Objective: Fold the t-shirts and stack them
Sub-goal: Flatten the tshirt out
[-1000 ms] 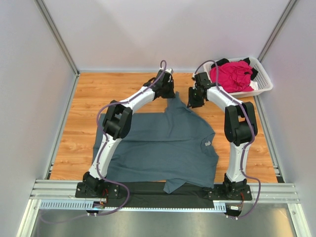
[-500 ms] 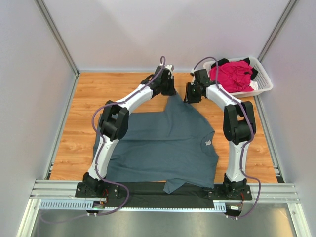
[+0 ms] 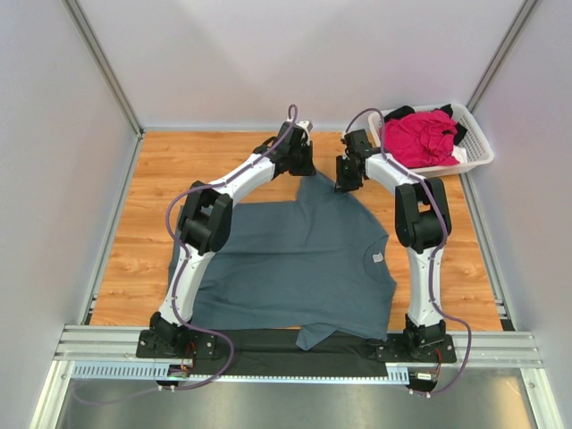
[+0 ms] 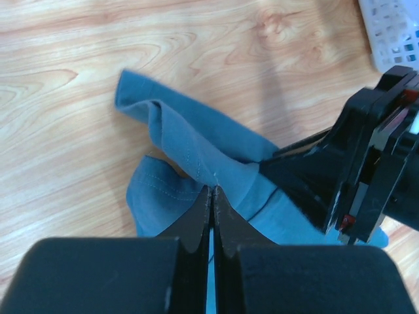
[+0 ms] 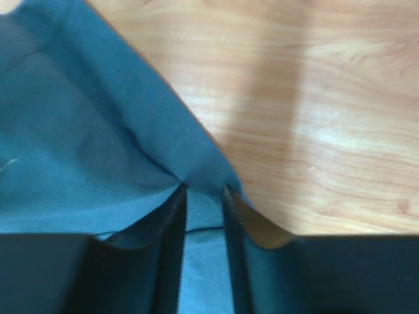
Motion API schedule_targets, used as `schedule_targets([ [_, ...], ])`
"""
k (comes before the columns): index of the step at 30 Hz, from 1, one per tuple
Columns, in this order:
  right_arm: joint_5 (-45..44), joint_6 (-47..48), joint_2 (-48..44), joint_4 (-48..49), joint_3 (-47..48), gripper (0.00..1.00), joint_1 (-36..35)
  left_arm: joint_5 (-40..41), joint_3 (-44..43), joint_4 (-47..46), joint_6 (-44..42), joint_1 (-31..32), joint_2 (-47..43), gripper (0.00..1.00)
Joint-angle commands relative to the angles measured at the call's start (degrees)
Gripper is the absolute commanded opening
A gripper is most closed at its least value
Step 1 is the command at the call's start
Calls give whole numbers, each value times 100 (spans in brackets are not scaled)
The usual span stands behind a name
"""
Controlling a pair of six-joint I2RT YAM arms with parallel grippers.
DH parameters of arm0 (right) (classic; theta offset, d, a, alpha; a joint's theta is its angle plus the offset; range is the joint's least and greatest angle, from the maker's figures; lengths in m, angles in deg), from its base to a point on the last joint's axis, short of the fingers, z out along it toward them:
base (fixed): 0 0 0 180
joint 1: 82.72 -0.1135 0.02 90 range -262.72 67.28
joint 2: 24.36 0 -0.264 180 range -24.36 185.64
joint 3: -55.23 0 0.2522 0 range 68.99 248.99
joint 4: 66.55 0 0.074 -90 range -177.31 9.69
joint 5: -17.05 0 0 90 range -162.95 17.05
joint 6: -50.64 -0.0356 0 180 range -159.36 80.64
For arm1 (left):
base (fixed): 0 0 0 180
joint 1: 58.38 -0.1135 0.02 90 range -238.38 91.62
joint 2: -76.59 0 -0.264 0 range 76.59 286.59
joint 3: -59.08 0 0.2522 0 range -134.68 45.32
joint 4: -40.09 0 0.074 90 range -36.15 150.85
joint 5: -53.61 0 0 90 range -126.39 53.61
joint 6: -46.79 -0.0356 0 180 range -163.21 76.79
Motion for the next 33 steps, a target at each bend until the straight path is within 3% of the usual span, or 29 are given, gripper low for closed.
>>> schedule_targets([
  [1,-841,-138,277,-197,225,24,-7,147,49,58,23,-43,-432,0],
  [8,-1424,-735,181,-408,-30,5,221,674,522,330,453,-79,-713,0],
  [13,-1257,-885,128,-452,-162,4,310,903,585,480,717,-140,-635,0],
  [18,-1265,-938,58,-662,-206,5,301,1148,-284,1305,814,-236,-47,2],
  [19,-1240,-929,31,-698,-206,5,310,1132,-381,1385,823,-272,6,5],
  [23,-907,-728,-275,-812,-127,19,310,850,-277,1262,429,-351,-194,65],
  [25,-678,-464,-478,-725,13,25,301,973,-110,1280,253,-360,-518,80],
  [29,-150,-235,-602,-427,793,39,301,1456,417,1543,58,-395,-1231,86],
  [33,-360,-384,-173,-320,1671,46,301,1886,1304,1657,242,-535,-2004,87],
])
